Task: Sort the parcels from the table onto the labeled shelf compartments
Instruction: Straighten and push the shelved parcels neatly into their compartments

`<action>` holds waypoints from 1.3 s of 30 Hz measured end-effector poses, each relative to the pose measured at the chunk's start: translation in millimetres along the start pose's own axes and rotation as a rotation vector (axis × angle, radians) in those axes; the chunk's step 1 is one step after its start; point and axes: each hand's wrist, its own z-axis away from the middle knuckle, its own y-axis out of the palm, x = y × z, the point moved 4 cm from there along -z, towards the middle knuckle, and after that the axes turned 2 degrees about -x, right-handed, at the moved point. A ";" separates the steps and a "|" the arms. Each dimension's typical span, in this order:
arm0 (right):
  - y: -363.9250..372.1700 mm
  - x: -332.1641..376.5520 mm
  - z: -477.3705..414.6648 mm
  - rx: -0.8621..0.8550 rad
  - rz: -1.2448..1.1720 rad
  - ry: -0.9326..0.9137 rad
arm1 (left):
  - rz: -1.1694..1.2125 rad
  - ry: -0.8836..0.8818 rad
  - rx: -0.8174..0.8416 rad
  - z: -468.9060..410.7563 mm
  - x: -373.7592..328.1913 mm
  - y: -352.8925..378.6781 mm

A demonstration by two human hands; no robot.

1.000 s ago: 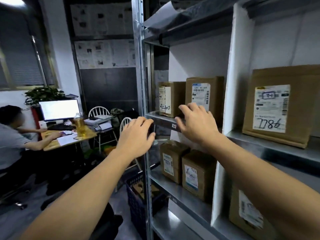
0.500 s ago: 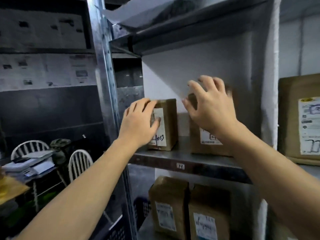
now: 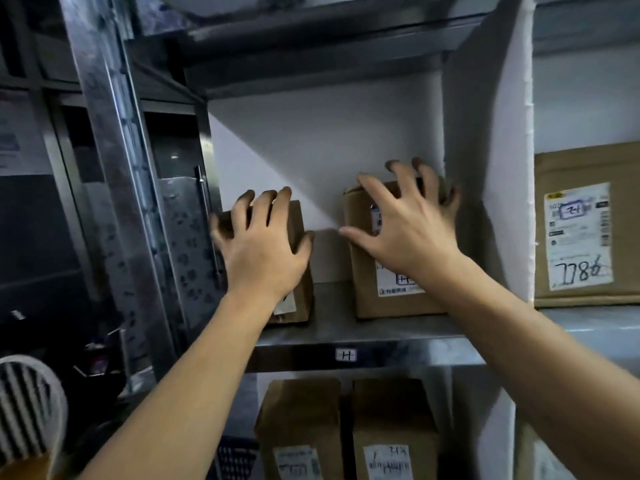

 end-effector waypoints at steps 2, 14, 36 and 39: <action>1.6 5.6 0.7 -0.015 0.031 -0.003 | 0.040 -0.013 -0.015 2.4 0.4 0.3; 9.5 -7.3 -7.1 -0.022 0.043 0.007 | 0.016 0.015 -0.003 -5.0 -13.4 14.4; -7.9 -8.6 29.9 -0.142 0.016 -0.047 | 0.032 0.016 -0.045 18.0 -17.6 -36.0; -26.7 -13.7 49.6 -0.192 0.040 -0.081 | 0.069 0.010 -0.060 31.2 -29.4 -55.1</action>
